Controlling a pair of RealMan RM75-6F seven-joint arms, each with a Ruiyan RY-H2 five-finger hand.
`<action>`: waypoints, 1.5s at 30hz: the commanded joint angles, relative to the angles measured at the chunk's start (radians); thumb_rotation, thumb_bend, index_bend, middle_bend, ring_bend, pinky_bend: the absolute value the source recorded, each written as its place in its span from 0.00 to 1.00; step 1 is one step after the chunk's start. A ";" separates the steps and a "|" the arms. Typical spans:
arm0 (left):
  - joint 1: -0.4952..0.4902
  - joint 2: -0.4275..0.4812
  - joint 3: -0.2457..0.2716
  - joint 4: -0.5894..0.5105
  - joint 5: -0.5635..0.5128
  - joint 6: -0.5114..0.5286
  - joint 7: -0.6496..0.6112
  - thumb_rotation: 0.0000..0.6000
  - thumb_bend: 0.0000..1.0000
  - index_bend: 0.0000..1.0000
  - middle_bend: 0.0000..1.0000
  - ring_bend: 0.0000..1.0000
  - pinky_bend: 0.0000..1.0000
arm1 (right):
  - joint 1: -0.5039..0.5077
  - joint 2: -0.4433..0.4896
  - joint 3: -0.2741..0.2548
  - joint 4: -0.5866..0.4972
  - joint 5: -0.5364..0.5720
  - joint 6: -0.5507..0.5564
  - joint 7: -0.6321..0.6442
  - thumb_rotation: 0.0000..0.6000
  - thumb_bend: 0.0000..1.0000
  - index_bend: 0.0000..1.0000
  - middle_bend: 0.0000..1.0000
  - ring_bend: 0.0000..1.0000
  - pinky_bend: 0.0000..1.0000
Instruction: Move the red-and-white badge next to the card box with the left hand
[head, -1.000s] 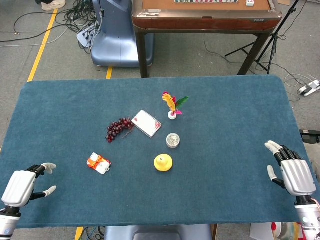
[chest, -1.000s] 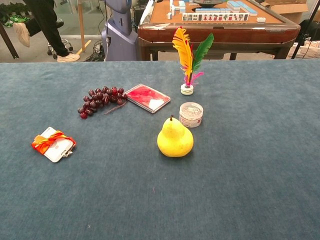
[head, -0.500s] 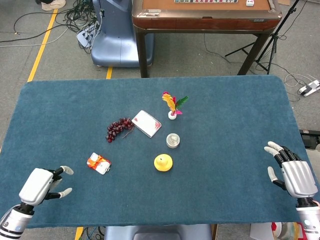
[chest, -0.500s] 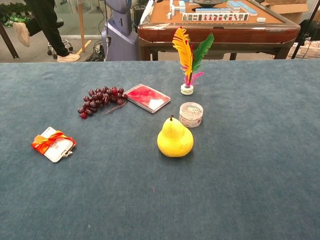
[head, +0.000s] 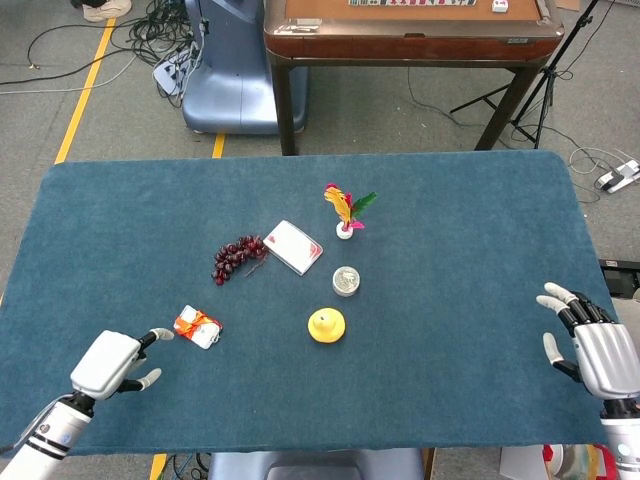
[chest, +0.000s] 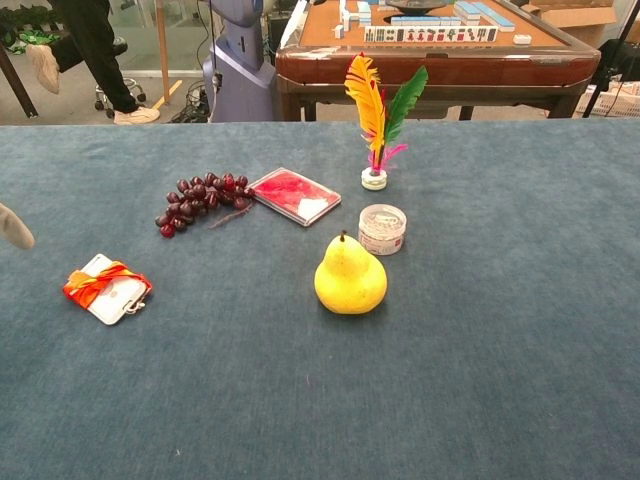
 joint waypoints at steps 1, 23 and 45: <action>-0.013 -0.003 -0.001 -0.005 -0.023 -0.024 0.022 1.00 0.29 0.31 1.00 0.93 1.00 | 0.001 0.000 0.001 0.001 0.003 -0.003 0.002 1.00 0.47 0.27 0.20 0.16 0.36; -0.079 -0.278 -0.114 0.353 -0.080 0.057 0.012 1.00 0.00 0.72 1.00 0.99 1.00 | 0.007 0.001 0.003 0.002 0.010 -0.023 -0.001 1.00 0.47 0.27 0.20 0.16 0.36; -0.173 -0.317 -0.105 0.411 -0.129 -0.073 -0.005 1.00 0.00 0.78 1.00 0.99 1.00 | 0.007 0.003 0.004 0.004 0.013 -0.028 0.004 1.00 0.47 0.27 0.20 0.16 0.36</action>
